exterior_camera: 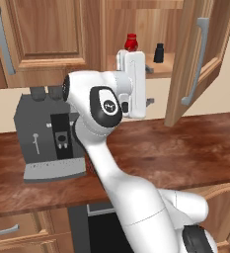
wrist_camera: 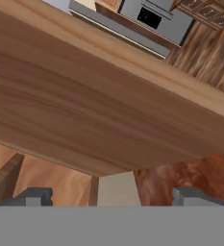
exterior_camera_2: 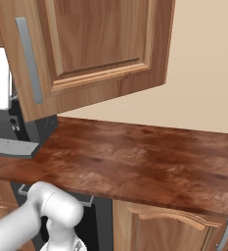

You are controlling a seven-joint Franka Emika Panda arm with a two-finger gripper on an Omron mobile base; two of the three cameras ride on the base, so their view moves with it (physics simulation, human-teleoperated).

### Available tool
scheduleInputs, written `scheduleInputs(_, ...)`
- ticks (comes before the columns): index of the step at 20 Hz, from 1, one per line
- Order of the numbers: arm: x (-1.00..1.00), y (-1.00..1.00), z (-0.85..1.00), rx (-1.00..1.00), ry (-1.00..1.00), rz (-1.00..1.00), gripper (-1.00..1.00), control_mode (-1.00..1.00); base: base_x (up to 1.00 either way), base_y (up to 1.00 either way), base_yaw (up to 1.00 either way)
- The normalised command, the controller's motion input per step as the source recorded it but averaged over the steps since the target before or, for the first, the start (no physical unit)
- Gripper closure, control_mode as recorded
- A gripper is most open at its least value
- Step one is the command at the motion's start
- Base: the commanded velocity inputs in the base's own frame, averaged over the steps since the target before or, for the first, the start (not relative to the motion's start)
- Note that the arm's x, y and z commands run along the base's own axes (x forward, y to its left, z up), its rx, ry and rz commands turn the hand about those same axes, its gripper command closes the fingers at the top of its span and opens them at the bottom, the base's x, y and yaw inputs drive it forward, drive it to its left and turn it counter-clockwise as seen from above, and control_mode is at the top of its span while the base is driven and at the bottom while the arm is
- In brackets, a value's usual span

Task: Move the ketchup and shaker from the cabinet to the dining counter.

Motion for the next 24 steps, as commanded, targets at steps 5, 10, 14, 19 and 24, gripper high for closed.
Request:
scheduleInputs(5,0.0,-0.19,-0.14,0.06,-0.16,0.0,-1.0,-1.0,0.0,0.0,0.0)
scheduleInputs(10,0.1,-0.13,-0.09,0.11,-0.06,0.0,-1.0,-1.0,0.0,0.0,0.0)
scheduleInputs(14,0.04,-0.13,-0.05,0.08,-0.12,0.0,-1.0,-1.0,0.0,0.0,0.0)
scheduleInputs(19,-0.09,-0.17,-0.01,0.08,-0.1,0.0,-1.0,-1.0,0.0,0.0,0.0)
scheduleInputs(24,-0.44,-0.27,0.0,0.08,-0.06,-0.06,-1.0,-1.0,0.0,0.0,0.0)
